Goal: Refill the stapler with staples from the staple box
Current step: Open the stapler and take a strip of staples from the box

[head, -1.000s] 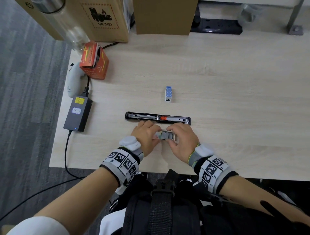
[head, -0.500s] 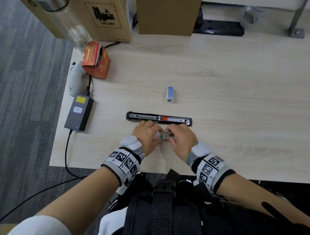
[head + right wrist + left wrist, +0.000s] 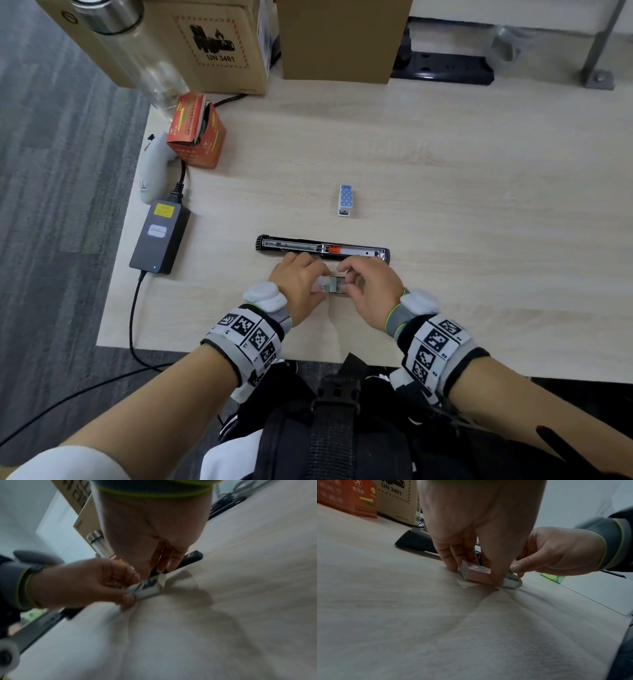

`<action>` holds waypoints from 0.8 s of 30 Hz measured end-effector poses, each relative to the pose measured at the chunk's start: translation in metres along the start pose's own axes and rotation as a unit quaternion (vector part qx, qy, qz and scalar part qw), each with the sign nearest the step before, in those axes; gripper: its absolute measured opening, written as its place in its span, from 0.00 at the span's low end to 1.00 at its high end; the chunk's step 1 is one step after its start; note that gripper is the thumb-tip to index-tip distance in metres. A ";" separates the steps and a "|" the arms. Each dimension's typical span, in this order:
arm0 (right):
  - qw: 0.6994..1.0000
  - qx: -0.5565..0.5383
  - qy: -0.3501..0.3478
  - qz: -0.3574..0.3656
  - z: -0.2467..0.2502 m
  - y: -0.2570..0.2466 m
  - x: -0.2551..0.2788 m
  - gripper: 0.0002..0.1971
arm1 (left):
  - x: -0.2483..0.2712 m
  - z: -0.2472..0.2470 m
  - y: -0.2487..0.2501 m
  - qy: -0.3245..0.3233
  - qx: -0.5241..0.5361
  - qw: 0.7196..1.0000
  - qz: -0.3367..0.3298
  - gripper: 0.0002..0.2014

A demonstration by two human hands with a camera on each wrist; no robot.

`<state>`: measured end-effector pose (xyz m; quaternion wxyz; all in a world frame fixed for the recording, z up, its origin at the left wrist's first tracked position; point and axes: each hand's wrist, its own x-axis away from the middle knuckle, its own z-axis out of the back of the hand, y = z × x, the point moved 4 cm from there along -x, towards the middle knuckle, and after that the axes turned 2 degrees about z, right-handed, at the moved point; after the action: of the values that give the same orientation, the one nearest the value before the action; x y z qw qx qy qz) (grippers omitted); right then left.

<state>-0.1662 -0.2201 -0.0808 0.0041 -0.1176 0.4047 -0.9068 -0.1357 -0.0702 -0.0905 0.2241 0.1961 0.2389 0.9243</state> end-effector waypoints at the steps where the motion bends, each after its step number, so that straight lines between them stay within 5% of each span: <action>1: 1.000 -0.024 0.003 -0.017 0.004 0.000 -0.001 0.13 | 0.000 0.001 0.000 -0.003 0.000 1.000 -0.003 0.19; 6: 0.968 -0.215 0.061 -0.115 0.028 -0.002 -0.011 0.13 | -0.005 0.020 0.010 0.034 0.182 0.981 0.052 0.13; 11: 0.906 -0.371 0.053 -0.195 0.033 -0.006 -0.016 0.10 | -0.020 0.029 0.022 -0.017 0.476 0.858 0.192 0.07; 13: 0.905 -0.374 0.052 -0.195 0.033 -0.006 -0.017 0.09 | -0.023 0.031 0.025 -0.017 0.512 0.834 0.204 0.03; 19: 0.991 -0.104 0.065 -0.056 0.035 -0.009 -0.015 0.09 | -0.029 0.031 0.023 -0.015 0.485 0.852 0.196 0.07; 24: 0.998 -0.016 0.060 -0.021 0.038 -0.006 -0.021 0.05 | -0.033 0.035 0.020 0.011 0.368 0.913 0.176 0.07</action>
<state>-0.1372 -0.2421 -0.0562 -0.0409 -0.0714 0.4162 -0.9055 -0.0986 -0.0904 -0.0601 -0.0327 0.2937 0.5259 0.7976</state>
